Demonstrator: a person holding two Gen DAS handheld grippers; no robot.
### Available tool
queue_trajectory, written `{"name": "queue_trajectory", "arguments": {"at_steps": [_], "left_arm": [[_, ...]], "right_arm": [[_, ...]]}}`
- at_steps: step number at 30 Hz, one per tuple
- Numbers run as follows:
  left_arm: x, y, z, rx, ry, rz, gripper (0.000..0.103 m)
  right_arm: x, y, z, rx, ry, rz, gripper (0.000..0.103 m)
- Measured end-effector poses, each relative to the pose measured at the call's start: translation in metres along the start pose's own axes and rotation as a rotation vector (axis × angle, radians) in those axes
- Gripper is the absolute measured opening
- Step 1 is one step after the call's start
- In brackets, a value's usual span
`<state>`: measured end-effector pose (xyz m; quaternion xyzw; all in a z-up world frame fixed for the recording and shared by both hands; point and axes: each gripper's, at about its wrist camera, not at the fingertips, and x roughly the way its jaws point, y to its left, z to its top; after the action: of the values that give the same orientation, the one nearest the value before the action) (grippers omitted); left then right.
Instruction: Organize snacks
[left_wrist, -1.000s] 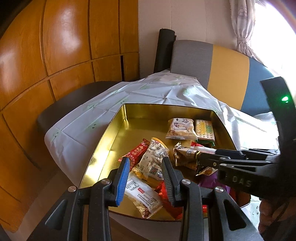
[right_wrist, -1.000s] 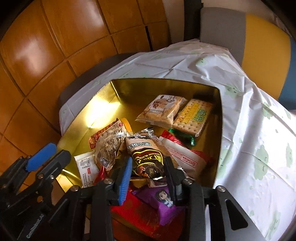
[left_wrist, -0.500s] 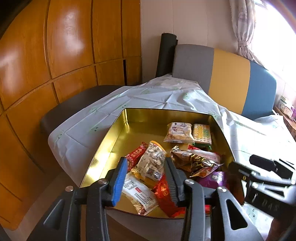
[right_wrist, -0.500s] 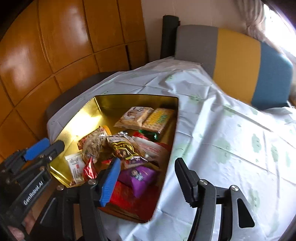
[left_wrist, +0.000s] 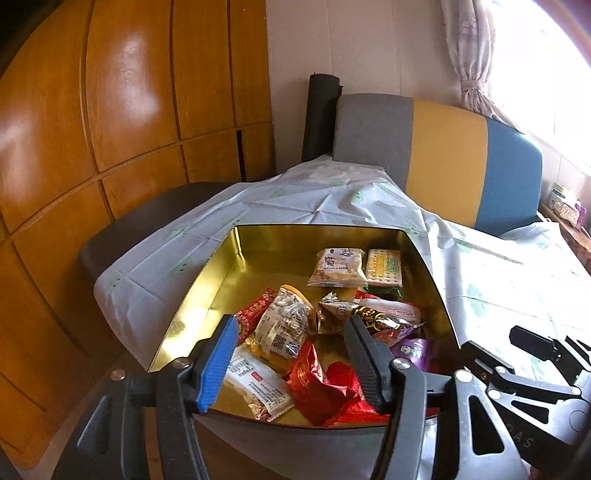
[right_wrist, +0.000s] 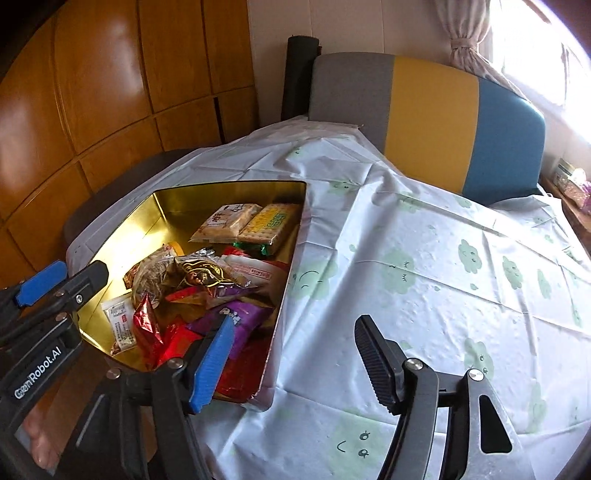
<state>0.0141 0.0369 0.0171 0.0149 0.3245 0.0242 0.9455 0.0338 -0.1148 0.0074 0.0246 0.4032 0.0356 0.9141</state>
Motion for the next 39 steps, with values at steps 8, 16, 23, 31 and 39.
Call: {"name": "queue_trajectory", "arguments": {"at_steps": [8, 16, 23, 31, 39], "left_arm": [[0.0006, 0.0067, 0.0007, -0.045, -0.021, 0.011, 0.066], [0.0007, 0.0093, 0.0011, -0.053, -0.027, 0.037, 0.066], [0.0026, 0.0098, 0.0005, -0.054, -0.017, 0.045, 0.066], [0.0028, 0.0094, 0.0004, -0.051, -0.021, 0.058, 0.066], [0.0022, 0.0093, 0.0006, -0.044, -0.026, 0.06, 0.066]], "right_arm": [[-0.0004, 0.0015, -0.0012, -0.001, -0.005, 0.004, 0.07], [-0.002, 0.0045, -0.0017, -0.003, -0.011, 0.005, 0.072], [-0.002, 0.0053, -0.002, -0.002, -0.011, 0.006, 0.072], [-0.0005, 0.0043, -0.0029, 0.003, -0.008, 0.008, 0.073], [0.0008, 0.0041, -0.004, 0.004, -0.008, 0.007, 0.073]]}}
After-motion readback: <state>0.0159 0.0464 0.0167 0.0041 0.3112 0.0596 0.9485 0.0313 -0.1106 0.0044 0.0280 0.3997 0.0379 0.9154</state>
